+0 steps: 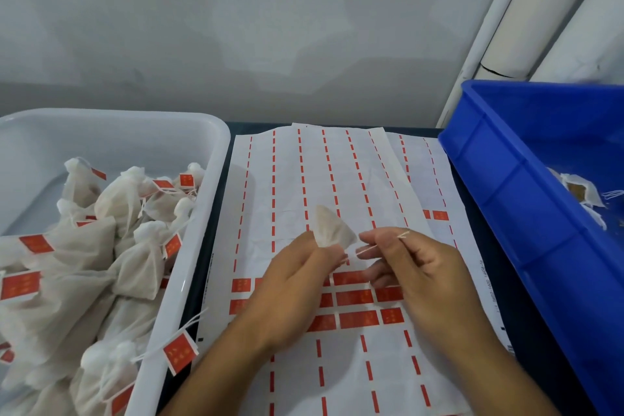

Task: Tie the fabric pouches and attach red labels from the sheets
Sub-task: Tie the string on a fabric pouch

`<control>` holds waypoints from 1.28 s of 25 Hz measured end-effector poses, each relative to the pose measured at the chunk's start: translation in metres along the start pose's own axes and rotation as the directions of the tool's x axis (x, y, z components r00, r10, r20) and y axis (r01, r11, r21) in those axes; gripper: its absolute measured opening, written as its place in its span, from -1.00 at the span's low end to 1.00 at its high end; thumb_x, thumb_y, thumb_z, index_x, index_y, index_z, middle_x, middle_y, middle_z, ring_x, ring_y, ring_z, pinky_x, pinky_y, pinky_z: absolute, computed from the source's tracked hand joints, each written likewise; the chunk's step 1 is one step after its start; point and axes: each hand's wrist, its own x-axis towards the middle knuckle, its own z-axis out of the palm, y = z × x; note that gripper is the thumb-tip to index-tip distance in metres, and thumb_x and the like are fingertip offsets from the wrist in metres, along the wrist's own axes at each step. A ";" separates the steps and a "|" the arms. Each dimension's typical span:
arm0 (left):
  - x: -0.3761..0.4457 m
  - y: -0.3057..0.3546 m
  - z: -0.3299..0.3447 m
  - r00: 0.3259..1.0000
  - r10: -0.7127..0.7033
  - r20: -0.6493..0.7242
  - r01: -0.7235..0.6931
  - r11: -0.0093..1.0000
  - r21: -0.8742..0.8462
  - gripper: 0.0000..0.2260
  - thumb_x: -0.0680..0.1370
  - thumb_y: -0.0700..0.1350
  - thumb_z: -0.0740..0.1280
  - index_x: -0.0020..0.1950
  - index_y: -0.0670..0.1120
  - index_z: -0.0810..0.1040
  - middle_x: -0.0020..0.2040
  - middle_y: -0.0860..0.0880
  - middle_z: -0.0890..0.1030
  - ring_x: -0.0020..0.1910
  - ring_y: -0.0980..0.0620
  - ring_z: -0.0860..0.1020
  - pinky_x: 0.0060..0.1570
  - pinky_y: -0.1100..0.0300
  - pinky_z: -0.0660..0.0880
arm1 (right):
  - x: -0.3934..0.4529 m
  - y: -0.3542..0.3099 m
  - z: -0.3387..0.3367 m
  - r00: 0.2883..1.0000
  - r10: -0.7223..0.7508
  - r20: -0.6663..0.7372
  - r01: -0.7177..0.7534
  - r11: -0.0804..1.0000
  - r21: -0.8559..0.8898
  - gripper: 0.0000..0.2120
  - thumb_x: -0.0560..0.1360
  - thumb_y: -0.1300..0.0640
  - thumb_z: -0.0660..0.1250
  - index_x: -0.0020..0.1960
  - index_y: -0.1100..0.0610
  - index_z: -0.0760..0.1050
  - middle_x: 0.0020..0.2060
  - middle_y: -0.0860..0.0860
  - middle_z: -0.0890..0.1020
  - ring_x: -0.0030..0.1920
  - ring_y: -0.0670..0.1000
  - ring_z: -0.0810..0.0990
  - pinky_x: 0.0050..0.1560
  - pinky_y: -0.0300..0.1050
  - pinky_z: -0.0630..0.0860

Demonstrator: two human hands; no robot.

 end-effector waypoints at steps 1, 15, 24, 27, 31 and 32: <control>-0.001 -0.001 -0.001 0.998 0.055 0.006 -0.056 0.994 0.089 -0.83 0.67 0.19 0.19 0.15 0.20 0.51 0.10 0.21 0.61 -0.11 0.12 0.61 -0.21 0.37 0.52 | 0.000 0.000 0.000 0.999 -0.028 -0.022 0.026 0.996 -0.091 -0.72 0.52 -0.30 0.22 -0.07 -0.24 0.67 -0.18 -0.28 0.72 -0.16 -0.19 0.72 -0.20 -0.44 0.58; -0.011 -0.014 0.007 0.838 0.532 0.119 -0.517 0.707 0.483 -0.60 0.56 0.29 -0.08 -0.13 0.21 0.50 -0.13 0.26 0.45 0.01 0.20 0.45 -0.18 0.38 0.29 | 0.001 0.002 -0.005 0.944 -0.300 0.136 0.323 0.925 -0.200 -0.75 0.56 -0.31 0.27 -0.09 -0.22 0.64 0.21 -0.38 0.55 0.36 -0.17 0.48 0.19 -0.49 0.40; -0.011 -0.012 0.004 0.936 0.352 0.000 -0.350 0.933 0.076 -0.66 0.53 0.17 0.07 -0.30 0.13 0.53 -0.19 0.11 0.57 -0.12 0.13 0.56 -0.18 0.35 0.49 | 0.001 0.002 -0.006 0.940 -0.245 0.239 0.276 0.955 -0.108 -0.89 0.57 -0.15 0.36 0.08 -0.27 0.61 0.02 -0.32 0.67 0.14 -0.15 0.64 0.08 -0.37 0.56; -0.009 -0.015 0.001 0.964 0.267 -0.016 -0.266 0.962 0.057 -0.67 0.50 0.12 0.09 -0.25 0.06 0.58 -0.22 0.10 0.62 -0.14 0.13 0.59 -0.22 0.33 0.55 | 0.001 0.005 -0.006 0.941 -0.223 0.254 0.262 0.956 -0.131 -0.91 0.54 -0.07 0.40 0.04 -0.20 0.62 -0.03 -0.29 0.66 0.10 -0.13 0.65 0.07 -0.36 0.57; -0.010 -0.014 0.001 0.970 0.241 -0.032 -0.242 0.970 -0.003 -0.67 0.53 0.13 0.15 -0.25 0.05 0.63 -0.22 0.12 0.61 -0.16 0.17 0.59 -0.23 0.44 0.51 | 0.000 0.005 -0.006 0.924 -0.269 0.272 0.321 0.932 -0.169 -0.87 0.55 -0.01 0.39 0.03 -0.24 0.60 -0.03 -0.25 0.64 0.10 -0.10 0.64 0.08 -0.34 0.57; -0.010 -0.014 0.000 0.971 0.235 -0.037 -0.236 0.972 -0.019 -0.64 0.55 0.13 0.17 -0.28 0.02 0.64 -0.22 0.11 0.61 -0.16 0.14 0.60 -0.22 0.42 0.53 | -0.001 0.005 -0.006 0.918 -0.286 0.275 0.340 0.925 -0.172 -0.86 0.55 -0.01 0.39 0.05 -0.24 0.60 -0.02 -0.24 0.63 0.09 -0.09 0.65 0.07 -0.31 0.58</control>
